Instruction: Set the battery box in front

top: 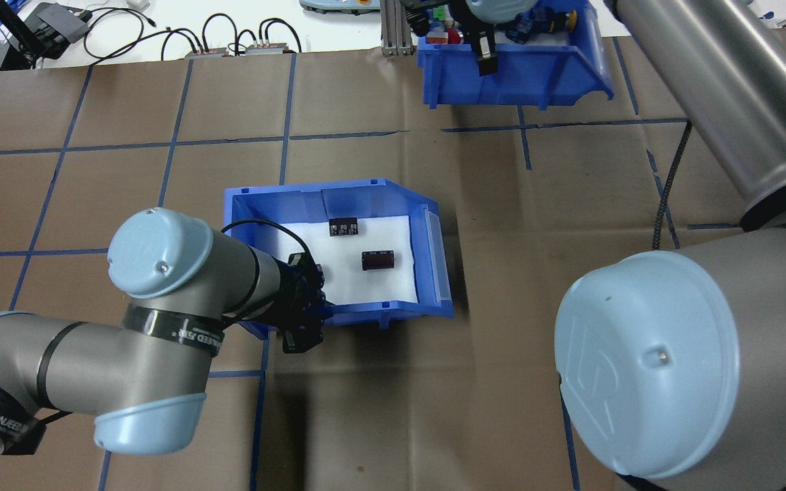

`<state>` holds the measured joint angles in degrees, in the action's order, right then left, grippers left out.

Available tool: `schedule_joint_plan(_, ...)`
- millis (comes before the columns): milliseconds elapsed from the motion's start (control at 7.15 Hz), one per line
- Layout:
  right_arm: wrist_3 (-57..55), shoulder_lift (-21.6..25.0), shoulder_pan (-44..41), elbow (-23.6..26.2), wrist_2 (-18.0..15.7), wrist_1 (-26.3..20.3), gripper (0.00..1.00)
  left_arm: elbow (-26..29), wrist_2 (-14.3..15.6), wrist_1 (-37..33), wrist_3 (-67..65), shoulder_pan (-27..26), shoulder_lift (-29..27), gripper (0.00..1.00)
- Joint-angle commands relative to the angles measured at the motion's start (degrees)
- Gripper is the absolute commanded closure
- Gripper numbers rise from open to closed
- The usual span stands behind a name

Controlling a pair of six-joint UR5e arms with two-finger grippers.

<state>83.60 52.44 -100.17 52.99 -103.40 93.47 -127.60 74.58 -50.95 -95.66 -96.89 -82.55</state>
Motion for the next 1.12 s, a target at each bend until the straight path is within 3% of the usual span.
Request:
schedule_joint_plan(0,6.2,2.1,6.3,0.4,-0.4,-3.8,1.00,11.8,-2.0,-1.2,4.1,2.9,-10.5,1.00)
schedule_joint_plan(140,10.3,3.1,10.0,0.8,-0.2,-4.1,1.00,16.5,-2.6,-1.3,4.1,2.2,-15.7,1.00)
schedule_joint_plan(280,14.0,4.5,12.9,2.5,0.1,-4.5,1.00,20.1,-5.0,-1.0,4.0,1.9,-19.5,1.00)
schedule_joint_plan(419,15.6,7.1,14.4,6.5,0.4,-4.4,1.00,22.8,-6.5,-0.3,2.7,0.2,-23.1,1.00)
schedule_joint_plan(699,17.0,14.8,16.8,19.4,0.8,-0.7,1.00,30.2,-7.2,2.1,-1.1,-3.2,-30.5,1.00)
schedule_joint_plan(978,22.1,24.4,20.1,34.9,0.7,9.3,1.00,33.2,-7.1,2.5,-2.0,-4.8,-33.6,1.00)
